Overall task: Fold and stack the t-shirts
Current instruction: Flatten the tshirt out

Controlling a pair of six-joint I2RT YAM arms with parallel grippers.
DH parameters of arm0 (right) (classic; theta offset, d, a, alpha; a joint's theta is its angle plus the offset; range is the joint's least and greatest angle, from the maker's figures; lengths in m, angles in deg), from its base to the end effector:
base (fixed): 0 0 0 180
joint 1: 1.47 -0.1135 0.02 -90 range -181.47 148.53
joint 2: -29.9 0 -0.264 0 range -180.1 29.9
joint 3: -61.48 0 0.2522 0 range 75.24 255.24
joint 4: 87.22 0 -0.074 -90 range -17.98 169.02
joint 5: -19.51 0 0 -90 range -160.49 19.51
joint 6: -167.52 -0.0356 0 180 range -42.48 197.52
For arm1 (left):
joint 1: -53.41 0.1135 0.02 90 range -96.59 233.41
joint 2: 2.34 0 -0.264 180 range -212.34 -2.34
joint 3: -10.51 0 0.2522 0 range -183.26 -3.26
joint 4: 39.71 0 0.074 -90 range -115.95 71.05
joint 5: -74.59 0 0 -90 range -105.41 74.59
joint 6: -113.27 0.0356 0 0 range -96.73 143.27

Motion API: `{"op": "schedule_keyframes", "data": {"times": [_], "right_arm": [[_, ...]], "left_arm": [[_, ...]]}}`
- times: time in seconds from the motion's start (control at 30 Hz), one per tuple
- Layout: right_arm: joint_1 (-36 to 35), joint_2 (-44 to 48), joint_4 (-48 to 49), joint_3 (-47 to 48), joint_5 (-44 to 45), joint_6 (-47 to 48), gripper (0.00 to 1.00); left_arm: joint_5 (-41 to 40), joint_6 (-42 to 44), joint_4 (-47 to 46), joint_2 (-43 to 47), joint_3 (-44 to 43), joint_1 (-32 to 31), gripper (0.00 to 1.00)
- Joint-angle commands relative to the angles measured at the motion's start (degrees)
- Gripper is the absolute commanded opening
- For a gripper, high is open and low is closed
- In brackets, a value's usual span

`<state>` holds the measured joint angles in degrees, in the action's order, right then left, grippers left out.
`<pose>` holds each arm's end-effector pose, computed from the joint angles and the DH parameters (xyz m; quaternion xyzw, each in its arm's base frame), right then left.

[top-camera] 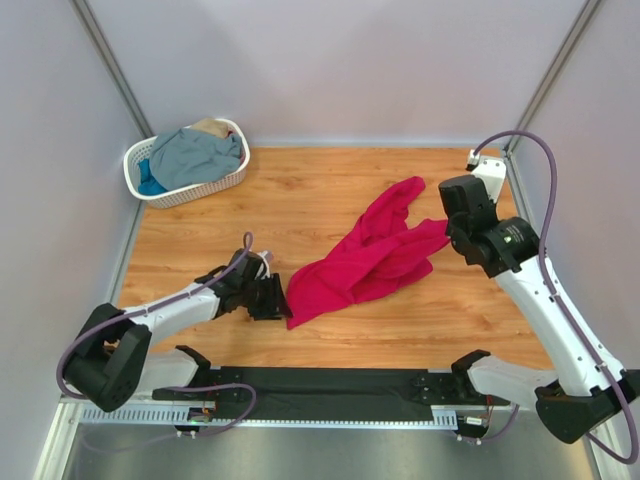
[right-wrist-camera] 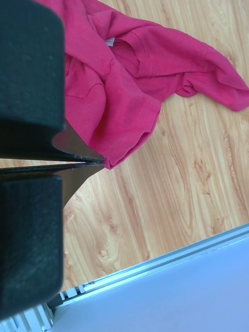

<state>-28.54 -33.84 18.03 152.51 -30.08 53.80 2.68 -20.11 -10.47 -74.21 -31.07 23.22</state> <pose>0.1847 0.0685 0.3914 0.0997 0.8778 -0.1448 0.4456 0.1762 -0.1153 0.1442 -0.0684 0.9513 -0.2769 0.1170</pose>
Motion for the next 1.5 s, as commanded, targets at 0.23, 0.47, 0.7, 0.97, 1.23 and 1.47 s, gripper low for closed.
{"op": "schedule_keyframes", "data": {"times": [0.23,0.47,0.7,0.97,1.23,1.47], "right_arm": [[0.96,0.82,6.84,0.94,0.02,5.35,0.00],[7.81,0.99,9.92,12.28,3.71,12.55,0.00],[13.45,3.01,11.60,12.65,0.38,16.16,0.00],[14.32,6.62,11.42,8.68,1.61,16.78,0.00],[14.33,11.89,7.29,0.78,-0.76,11.95,0.00],[14.41,10.84,6.59,-0.10,-3.57,10.11,0.00]], "left_arm": [[0.03,-1.63,-7.95,-4.32,-3.25,-1.97,0.07],[-33.71,9.97,36.09,3.40,-40.10,2.06,0.00],[-36.90,11.74,44.02,4.28,-49.27,3.04,0.00],[-30.32,13.13,37.44,7.36,-39.96,3.04,0.00],[-5.88,7.00,18.98,9.47,-17.21,-3.82,0.13],[-12.46,8.22,24.68,12.90,-15.96,-0.83,0.49]]}}
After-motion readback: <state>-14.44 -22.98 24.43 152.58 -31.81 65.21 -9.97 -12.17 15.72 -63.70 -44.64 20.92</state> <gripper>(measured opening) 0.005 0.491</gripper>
